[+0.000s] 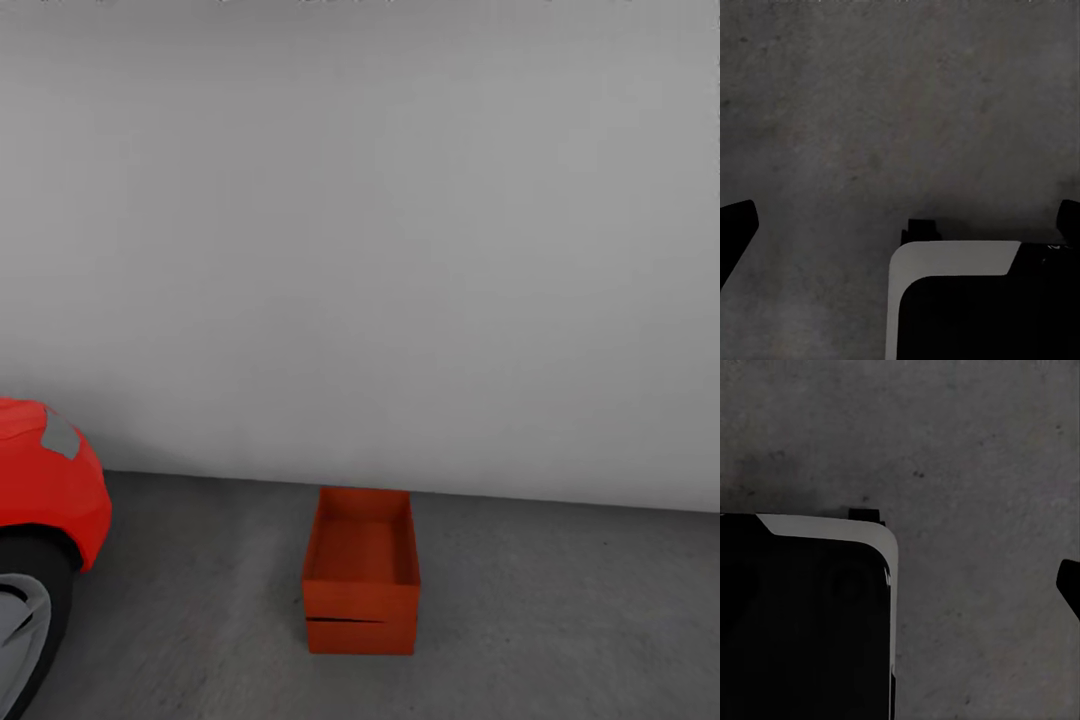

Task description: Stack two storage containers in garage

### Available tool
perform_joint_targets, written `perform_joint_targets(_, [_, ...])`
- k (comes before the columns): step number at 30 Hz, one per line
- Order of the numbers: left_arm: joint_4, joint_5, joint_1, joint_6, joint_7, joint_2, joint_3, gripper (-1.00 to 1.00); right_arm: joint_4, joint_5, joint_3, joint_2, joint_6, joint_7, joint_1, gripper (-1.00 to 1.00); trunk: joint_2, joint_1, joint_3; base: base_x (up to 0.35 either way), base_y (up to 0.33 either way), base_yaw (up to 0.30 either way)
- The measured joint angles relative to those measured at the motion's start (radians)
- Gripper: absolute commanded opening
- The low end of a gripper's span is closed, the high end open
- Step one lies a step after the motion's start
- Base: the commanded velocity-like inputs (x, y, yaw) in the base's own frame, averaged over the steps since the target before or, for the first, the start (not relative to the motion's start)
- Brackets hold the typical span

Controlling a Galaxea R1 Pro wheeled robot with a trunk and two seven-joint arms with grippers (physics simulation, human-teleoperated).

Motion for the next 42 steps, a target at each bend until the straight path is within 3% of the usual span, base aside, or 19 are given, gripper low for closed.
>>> perform_joint_targets(42, [0.000,0.000,0.000,0.000,0.000,0.000,0.000,1.00,0.000,0.000,0.001,0.001,0.001,0.001,0.000,1.00,0.000,0.000,0.066,0.000,0.000,0.000])
